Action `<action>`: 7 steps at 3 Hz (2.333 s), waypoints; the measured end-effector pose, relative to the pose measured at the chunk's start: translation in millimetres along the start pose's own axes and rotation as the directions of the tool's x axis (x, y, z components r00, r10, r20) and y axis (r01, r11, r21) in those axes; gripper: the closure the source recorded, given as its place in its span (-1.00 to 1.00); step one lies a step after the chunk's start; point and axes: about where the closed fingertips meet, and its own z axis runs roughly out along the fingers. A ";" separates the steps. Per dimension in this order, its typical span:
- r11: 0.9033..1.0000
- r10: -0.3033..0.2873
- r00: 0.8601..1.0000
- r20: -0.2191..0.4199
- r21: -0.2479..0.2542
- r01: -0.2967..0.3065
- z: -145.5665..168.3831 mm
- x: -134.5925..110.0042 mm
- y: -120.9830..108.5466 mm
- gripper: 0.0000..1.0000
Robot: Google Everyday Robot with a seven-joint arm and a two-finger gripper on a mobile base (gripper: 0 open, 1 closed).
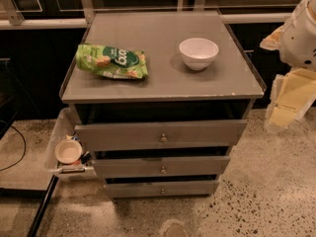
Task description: Open bottom drawer
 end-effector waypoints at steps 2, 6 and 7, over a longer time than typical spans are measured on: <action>1.000 0.013 1.000 -0.006 -0.013 -0.013 28.5 12.4 18.5 -1.00; 0.995 -0.043 0.994 0.102 -0.082 0.051 150.2 43.6 69.2 -1.00; 0.982 -0.104 0.982 0.155 -0.142 0.126 219.4 45.2 83.7 -1.00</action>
Offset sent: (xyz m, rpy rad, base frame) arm -0.0285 -0.0086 -0.0896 0.0062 0.0595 -0.0247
